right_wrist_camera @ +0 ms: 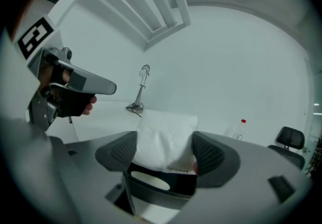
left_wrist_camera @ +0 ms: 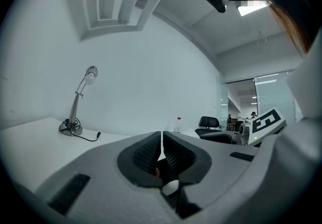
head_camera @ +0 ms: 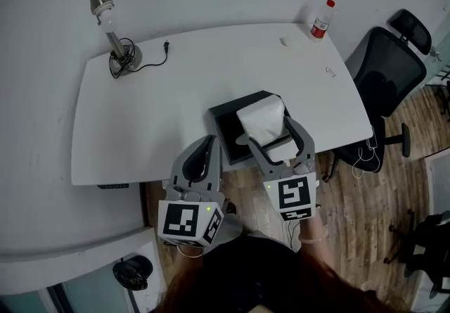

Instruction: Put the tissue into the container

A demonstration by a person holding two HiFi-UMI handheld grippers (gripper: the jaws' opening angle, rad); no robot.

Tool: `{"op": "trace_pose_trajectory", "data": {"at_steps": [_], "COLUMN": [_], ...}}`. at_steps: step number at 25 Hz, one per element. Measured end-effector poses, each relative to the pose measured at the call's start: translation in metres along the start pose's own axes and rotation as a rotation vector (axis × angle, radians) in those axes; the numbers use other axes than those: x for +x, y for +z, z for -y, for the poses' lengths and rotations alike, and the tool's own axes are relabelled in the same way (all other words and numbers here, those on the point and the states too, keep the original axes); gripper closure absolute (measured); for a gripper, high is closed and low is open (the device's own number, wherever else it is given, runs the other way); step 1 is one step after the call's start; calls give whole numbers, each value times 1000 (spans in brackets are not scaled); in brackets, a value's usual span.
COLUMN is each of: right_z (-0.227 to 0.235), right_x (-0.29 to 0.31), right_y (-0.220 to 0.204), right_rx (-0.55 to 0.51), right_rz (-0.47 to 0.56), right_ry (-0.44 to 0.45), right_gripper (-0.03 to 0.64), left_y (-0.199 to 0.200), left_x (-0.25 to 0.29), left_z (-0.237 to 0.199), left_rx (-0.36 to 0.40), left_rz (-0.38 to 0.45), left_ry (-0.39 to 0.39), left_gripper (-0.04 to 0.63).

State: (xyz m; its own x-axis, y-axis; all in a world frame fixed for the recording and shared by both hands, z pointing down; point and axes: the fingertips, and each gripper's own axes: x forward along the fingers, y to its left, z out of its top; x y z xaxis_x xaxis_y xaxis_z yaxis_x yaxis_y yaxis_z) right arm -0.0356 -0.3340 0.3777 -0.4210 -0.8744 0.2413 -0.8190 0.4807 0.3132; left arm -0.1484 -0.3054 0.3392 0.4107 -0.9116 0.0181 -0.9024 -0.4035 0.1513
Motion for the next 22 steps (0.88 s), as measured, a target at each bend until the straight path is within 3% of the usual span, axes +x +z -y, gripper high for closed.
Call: {"op": "trace_pose_trajectory", "data": {"at_steps": [22], "right_z": [-16], "right_x": [39], "right_y": [-62], "right_rx": [38], "right_rz": [-225], "right_ry": [57], "right_gripper": [247], "left_y": [-28], "left_x": [14], "left_z": [-24], "left_rx": [-34], "left_rz": [-74], "left_ry": [26], "left_gripper": [561]}}
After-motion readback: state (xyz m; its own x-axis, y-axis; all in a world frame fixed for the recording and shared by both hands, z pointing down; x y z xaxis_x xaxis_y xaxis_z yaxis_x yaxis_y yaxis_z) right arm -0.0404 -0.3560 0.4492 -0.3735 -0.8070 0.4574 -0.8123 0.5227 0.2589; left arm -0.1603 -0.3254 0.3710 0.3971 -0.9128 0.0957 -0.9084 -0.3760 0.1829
